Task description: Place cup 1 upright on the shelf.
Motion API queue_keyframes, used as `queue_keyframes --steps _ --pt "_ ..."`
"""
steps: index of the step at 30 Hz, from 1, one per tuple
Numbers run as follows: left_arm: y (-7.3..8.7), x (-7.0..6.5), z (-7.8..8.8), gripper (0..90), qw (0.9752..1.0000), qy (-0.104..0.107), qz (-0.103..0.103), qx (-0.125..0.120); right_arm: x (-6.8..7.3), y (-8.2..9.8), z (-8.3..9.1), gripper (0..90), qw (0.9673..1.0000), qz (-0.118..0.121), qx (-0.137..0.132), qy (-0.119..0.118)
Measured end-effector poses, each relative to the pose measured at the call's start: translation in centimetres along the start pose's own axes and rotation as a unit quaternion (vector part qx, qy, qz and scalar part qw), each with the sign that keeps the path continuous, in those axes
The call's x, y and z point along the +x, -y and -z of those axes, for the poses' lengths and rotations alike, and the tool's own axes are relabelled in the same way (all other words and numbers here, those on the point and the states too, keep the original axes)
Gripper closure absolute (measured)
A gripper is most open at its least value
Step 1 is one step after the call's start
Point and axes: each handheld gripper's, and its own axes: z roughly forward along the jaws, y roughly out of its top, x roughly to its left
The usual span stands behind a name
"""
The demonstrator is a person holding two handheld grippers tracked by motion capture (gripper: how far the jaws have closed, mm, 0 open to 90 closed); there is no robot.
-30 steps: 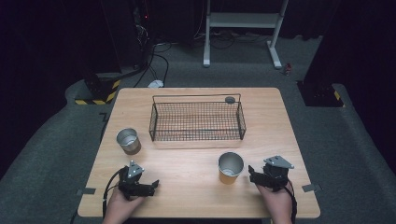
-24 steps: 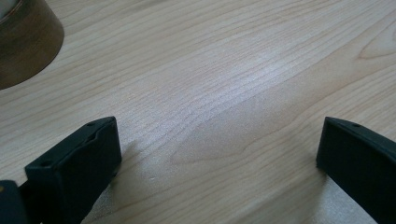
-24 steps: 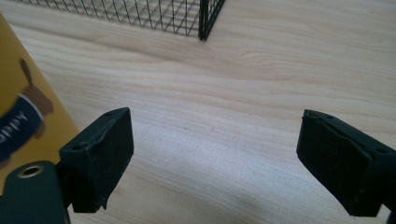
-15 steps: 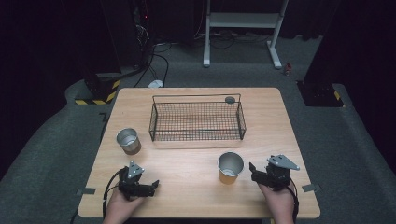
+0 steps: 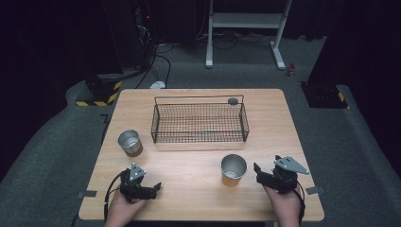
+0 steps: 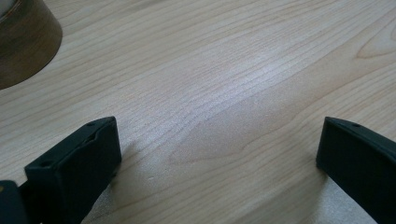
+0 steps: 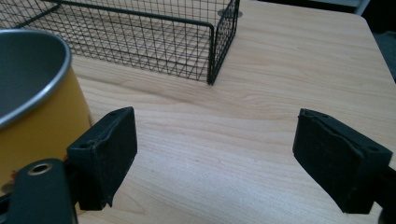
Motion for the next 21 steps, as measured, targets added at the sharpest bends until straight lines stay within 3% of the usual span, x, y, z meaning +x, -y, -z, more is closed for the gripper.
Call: queue_keyframes --steps 21 --pt "0.0 -0.1 0.0 0.2 1.0 0.002 0.0 0.0 0.5 -1.3 1.5 14.1 0.9989 0.001 -0.037 -0.028"
